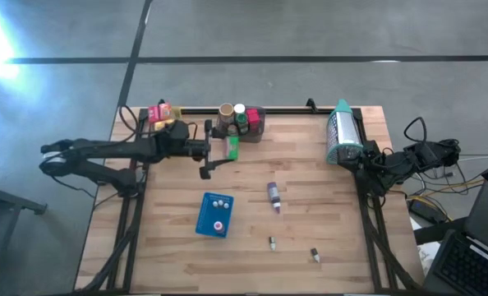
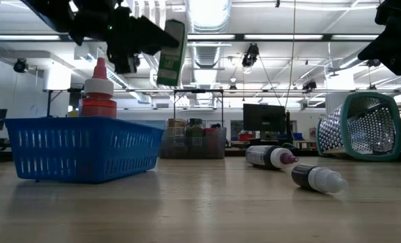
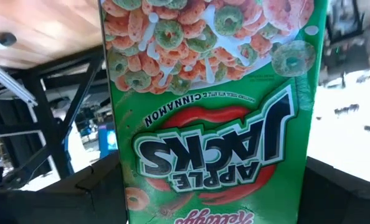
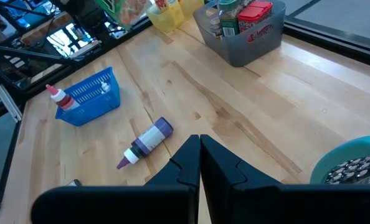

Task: Pick & Place Kitchen Items
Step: Put the green cereal box into the yellow bin

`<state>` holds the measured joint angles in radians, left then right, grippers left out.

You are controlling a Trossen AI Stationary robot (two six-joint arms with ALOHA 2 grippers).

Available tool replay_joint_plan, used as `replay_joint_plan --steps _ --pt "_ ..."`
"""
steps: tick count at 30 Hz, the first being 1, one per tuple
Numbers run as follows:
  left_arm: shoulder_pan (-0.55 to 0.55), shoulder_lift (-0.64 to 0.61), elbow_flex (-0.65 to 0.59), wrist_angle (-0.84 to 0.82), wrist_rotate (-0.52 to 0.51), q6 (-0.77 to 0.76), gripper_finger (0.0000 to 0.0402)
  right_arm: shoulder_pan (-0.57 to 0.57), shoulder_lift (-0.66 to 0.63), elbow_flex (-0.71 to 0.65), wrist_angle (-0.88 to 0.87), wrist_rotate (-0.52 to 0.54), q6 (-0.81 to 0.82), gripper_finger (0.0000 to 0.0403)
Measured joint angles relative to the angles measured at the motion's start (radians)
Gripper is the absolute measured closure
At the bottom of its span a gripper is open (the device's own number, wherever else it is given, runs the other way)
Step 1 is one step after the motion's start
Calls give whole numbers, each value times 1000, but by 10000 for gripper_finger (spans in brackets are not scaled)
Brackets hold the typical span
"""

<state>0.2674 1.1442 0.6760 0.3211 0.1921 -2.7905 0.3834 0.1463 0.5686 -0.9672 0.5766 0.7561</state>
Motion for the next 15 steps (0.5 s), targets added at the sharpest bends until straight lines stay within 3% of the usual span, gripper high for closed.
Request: replay_joint_plan --steps 15 --pt "30 5 -155 24 7 -102 69 0 0 0 0 0 0 394"
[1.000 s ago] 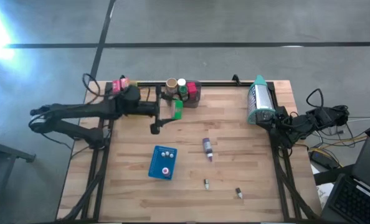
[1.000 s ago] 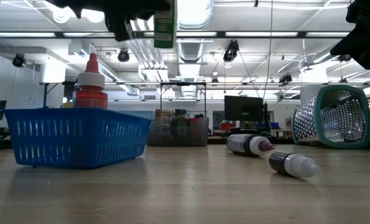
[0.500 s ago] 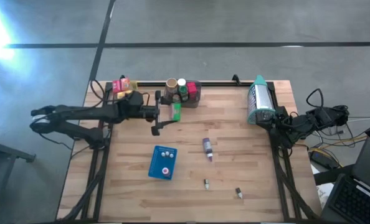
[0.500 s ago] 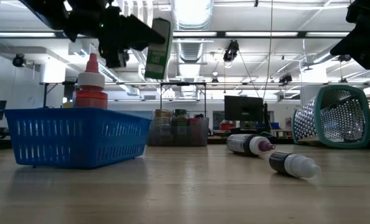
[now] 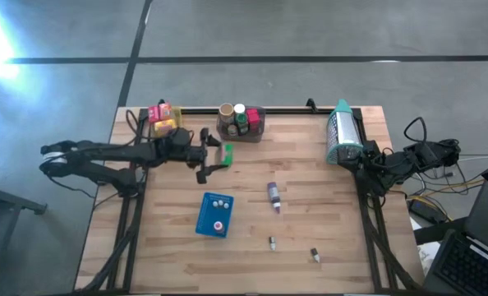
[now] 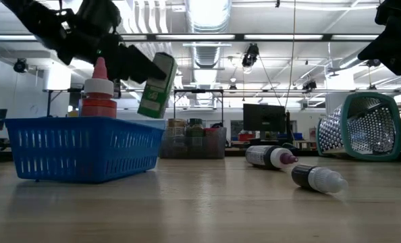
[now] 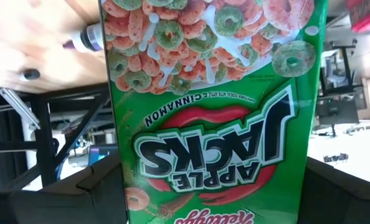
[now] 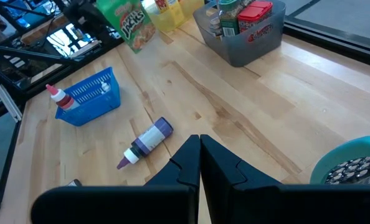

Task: Pick & Place Kitchen Items
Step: Put the green cereal box into the yellow bin

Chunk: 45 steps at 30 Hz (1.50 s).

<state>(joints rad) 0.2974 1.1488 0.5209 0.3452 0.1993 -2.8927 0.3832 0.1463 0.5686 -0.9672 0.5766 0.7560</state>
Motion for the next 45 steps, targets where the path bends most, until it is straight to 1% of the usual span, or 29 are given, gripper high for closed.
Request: replay_joint_plan --steps 6,11,15,26,34,45 --pt "4 14 -82 70 1 -50 69 0 0 0 0 0 0 394" --pt "34 72 -134 164 41 -78 69 0 0 0 0 0 0 394" --pt "55 135 -150 277 74 -79 69 0 0 0 0 0 0 394" --pt "79 311 -152 421 115 -86 69 0 0 0 0 0 0 394" --pt "92 377 -150 466 122 -86 69 0 0 0 0 0 1 394" --pt "94 376 -150 469 121 -86 68 0 0 0 0 0 0 394"
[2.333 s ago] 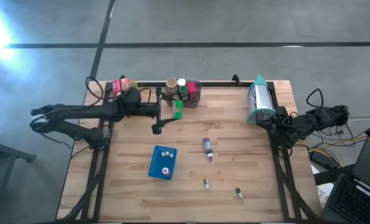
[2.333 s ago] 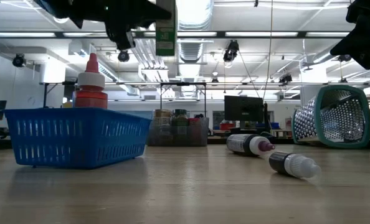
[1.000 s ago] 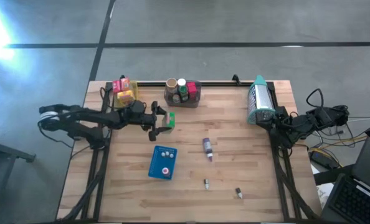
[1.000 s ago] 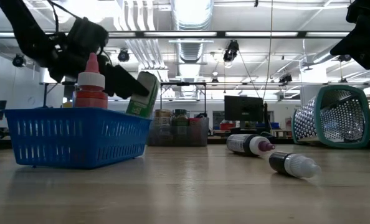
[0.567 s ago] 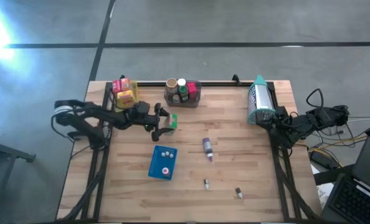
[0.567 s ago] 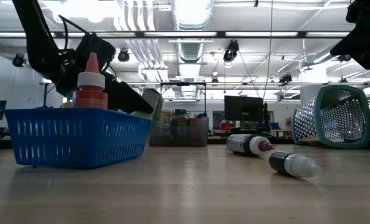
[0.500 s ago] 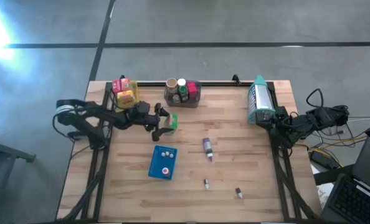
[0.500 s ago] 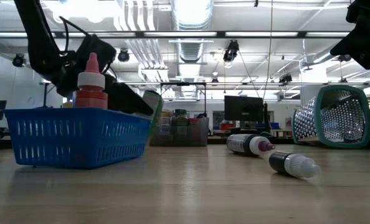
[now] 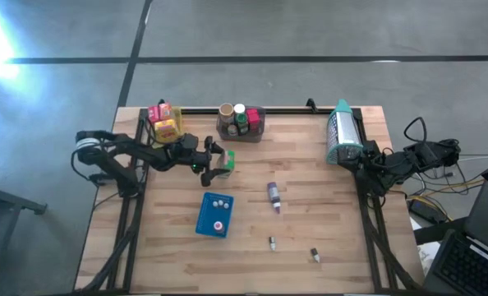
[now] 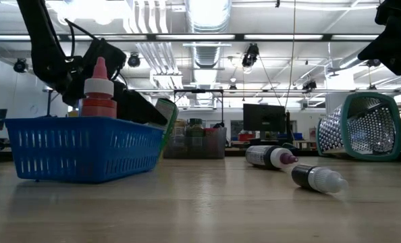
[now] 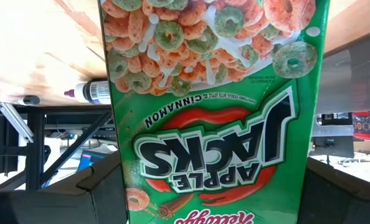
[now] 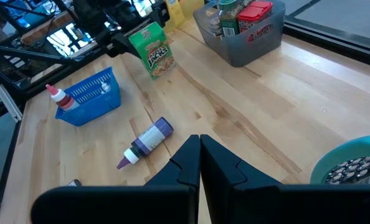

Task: Pick & Place Kitchen Items
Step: Put the green cereal box into the yellow bin

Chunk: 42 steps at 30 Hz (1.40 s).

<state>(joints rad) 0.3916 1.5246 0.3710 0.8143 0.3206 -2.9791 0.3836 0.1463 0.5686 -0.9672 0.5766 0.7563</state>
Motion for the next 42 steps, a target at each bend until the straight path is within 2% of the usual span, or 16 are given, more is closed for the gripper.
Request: replay_joint_plan --steps 8,20,33,42 --pt "0 0 -1 1 -2 0 62 0 0 0 0 0 0 394" --pt "0 0 -3 0 -3 0 4 0 0 0 0 0 0 394" --pt "0 -2 -3 72 3 38 2 0 0 0 0 0 0 394" --pt "0 -5 -2 192 2 52 2 0 0 0 0 0 0 394"
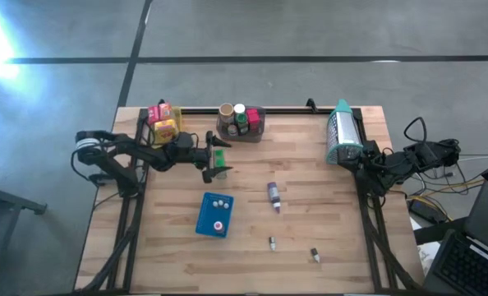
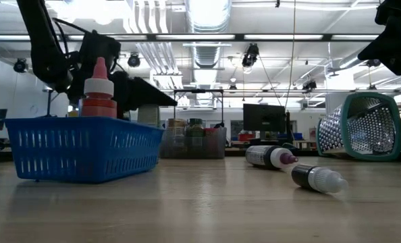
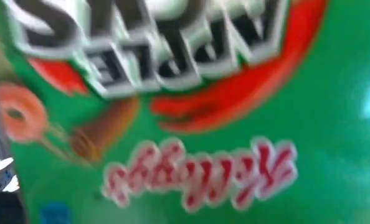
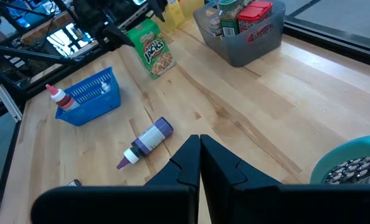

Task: Pick & Place Kitchen Items
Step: Put the green cereal box into the yellow bin

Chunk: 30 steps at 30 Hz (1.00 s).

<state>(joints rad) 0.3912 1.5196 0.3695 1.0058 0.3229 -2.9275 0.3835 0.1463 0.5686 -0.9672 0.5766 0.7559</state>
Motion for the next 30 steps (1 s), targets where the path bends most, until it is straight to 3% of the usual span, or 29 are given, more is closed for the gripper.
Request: replay_joint_plan --steps 16,22,27,30 --pt "0 0 2 410 -10 30 3 0 0 0 0 0 0 394" --pt "-1 -18 51 519 -8 105 3 0 0 0 0 0 0 394" --pt "-24 -73 109 522 5 327 3 0 0 0 0 0 0 394" --pt "-45 -87 139 511 15 572 5 0 0 0 0 0 0 394"
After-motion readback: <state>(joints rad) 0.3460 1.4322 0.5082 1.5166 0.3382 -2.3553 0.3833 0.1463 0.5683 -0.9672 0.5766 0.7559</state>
